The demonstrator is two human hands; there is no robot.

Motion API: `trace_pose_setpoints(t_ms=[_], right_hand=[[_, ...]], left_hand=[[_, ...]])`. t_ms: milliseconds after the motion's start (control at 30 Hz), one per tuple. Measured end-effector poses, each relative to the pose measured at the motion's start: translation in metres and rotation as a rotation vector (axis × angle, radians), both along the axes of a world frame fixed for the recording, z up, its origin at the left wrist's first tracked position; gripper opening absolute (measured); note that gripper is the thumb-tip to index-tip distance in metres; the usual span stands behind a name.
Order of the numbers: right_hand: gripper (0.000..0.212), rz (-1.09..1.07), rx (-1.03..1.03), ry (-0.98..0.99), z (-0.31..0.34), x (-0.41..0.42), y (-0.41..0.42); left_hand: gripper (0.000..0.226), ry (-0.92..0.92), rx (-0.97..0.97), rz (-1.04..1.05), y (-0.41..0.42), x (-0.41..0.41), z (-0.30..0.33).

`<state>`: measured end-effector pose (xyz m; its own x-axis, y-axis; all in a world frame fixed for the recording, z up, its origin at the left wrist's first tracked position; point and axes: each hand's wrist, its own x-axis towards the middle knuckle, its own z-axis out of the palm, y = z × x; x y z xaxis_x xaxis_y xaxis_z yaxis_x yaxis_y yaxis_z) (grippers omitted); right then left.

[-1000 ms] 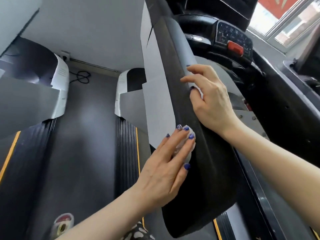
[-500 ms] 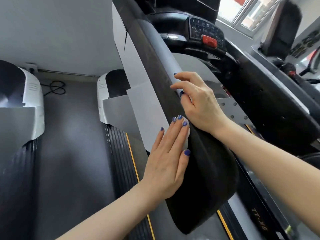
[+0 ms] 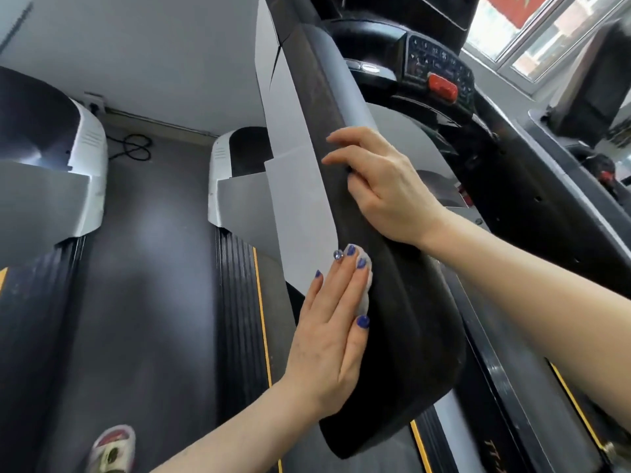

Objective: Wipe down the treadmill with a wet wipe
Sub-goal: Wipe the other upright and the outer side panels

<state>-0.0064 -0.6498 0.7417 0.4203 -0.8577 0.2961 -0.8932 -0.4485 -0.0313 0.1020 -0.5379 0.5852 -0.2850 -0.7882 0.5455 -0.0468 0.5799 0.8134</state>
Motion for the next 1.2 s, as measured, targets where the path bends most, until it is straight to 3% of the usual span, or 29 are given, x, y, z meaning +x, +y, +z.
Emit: trace_pose_setpoints(t_ms=[233, 600, 733, 933, 1200], right_hand=[[0.033, 0.187, 0.041, 0.218, -0.003, 0.020, -0.017], [0.028, 0.215, 0.092, 0.272, -0.003, 0.027, -0.019], [0.026, 0.208, 0.098, 0.230, -0.002, 0.026, -0.020], [0.024, 0.217, 0.129, 0.193, -0.005, 0.023, -0.023], [0.023, 0.209, 0.164, 0.166, -0.004, 0.022, -0.021]], left_hand=[[0.058, 0.147, 0.188, 0.023, 0.026, -0.011, -0.024], [0.051, 0.321, 0.385, 0.052, 0.019, -0.016, -0.039], [0.049, 0.286, 0.526, 0.065, 0.011, -0.009, -0.056], [0.050, 0.351, 0.399, -0.001, 0.013, -0.014, -0.022], [0.055, 0.224, 0.572, -0.044, 0.001, -0.006, -0.072]])
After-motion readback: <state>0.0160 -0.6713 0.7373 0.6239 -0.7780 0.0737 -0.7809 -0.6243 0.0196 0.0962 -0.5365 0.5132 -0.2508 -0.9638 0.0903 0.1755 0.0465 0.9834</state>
